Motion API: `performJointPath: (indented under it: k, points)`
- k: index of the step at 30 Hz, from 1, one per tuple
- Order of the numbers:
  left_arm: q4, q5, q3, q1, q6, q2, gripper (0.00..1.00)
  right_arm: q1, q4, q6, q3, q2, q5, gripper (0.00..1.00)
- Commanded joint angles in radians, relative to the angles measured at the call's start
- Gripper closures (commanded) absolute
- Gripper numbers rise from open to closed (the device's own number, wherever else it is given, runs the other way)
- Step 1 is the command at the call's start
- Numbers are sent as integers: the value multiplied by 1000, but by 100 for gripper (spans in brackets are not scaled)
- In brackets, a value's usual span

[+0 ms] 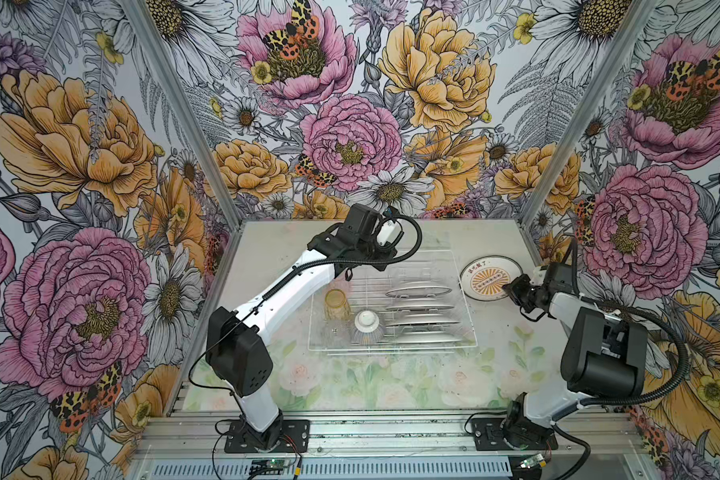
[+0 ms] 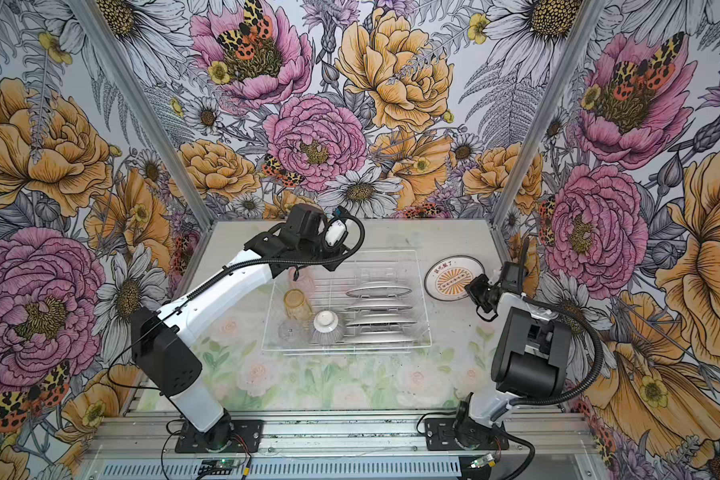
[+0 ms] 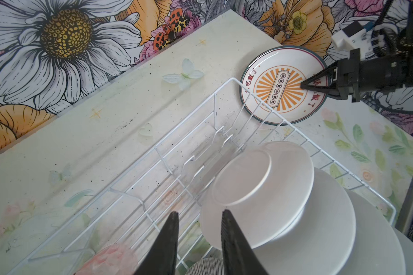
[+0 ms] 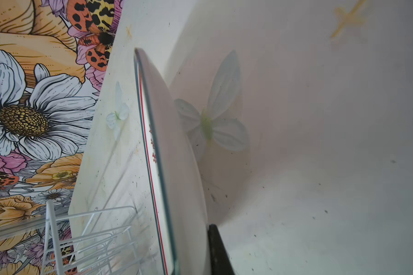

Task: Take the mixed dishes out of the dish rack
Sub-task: 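Carry the printed plate with the right gripper and lower it beside the rack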

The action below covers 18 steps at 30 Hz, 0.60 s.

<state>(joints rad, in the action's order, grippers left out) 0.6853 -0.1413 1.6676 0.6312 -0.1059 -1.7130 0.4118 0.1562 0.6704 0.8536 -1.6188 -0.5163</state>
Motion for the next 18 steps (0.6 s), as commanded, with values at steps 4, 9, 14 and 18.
performJointPath:
  k: [4, 9, 14, 18]
  points:
    - [6, 19, 26, 8, -15, -10, 68, -8, -94, -3, 56, -68, -17, 100]
    - [10, 17, 28, 7, -16, -16, 68, -8, -93, -1, 49, -101, -4, 90]
    - [17, 15, 27, 7, -18, -17, 68, -7, -82, -3, 28, -118, 10, 78]
    - [21, 16, 19, 7, -22, -16, 68, -7, -62, -13, 11, -125, 18, 69]
